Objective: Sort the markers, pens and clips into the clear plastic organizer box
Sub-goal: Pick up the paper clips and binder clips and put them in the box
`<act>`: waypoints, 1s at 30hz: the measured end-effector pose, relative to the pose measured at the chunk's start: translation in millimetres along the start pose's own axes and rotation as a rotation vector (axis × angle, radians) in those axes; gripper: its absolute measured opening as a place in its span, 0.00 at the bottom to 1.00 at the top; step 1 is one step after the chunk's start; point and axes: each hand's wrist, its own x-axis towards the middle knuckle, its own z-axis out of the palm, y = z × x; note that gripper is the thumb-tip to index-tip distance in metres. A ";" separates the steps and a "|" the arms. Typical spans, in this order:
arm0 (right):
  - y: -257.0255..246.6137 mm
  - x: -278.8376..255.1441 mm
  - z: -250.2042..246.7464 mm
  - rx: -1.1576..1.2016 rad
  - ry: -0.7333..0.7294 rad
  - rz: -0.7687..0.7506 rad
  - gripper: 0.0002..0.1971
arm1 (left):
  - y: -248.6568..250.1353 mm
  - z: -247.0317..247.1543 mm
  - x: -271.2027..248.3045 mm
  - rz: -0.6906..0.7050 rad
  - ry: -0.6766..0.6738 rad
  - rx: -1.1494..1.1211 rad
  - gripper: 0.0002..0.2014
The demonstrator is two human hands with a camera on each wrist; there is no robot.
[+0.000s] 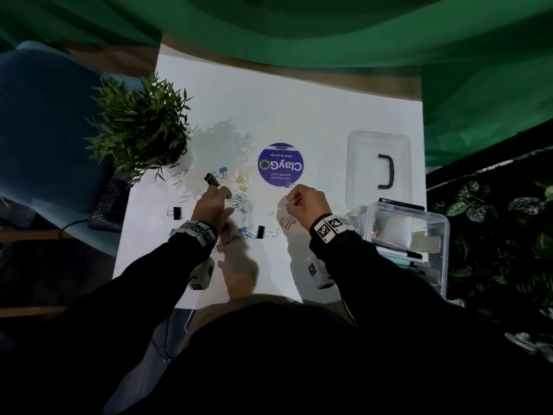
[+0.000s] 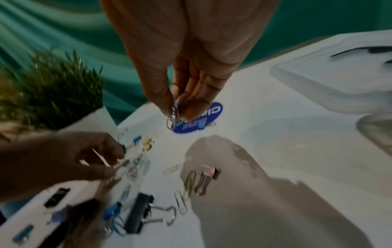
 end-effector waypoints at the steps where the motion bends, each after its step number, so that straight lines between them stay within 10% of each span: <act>1: -0.2 -6.9 -8.5 0.033 0.033 -0.005 0.04 | 4.4 0.5 3.8 -0.016 -0.017 0.004 0.21; 12: 60.5 -90.7 -125.9 0.023 0.514 0.100 0.02 | 42.2 15.7 10.0 -0.027 -0.097 0.086 0.08; 18: 96.7 -93.6 -129.4 -0.232 0.279 0.143 0.08 | 64.3 5.6 -1.1 -0.028 -0.062 -0.025 0.06; 23: 118.5 -99.5 -162.2 -0.323 0.670 0.082 0.14 | 149.9 -12.0 -23.1 0.180 0.003 -0.276 0.04; 30: 145.5 -98.1 -174.5 -0.273 0.270 0.408 0.26 | 283.4 7.2 -36.2 0.493 -0.105 -0.218 0.05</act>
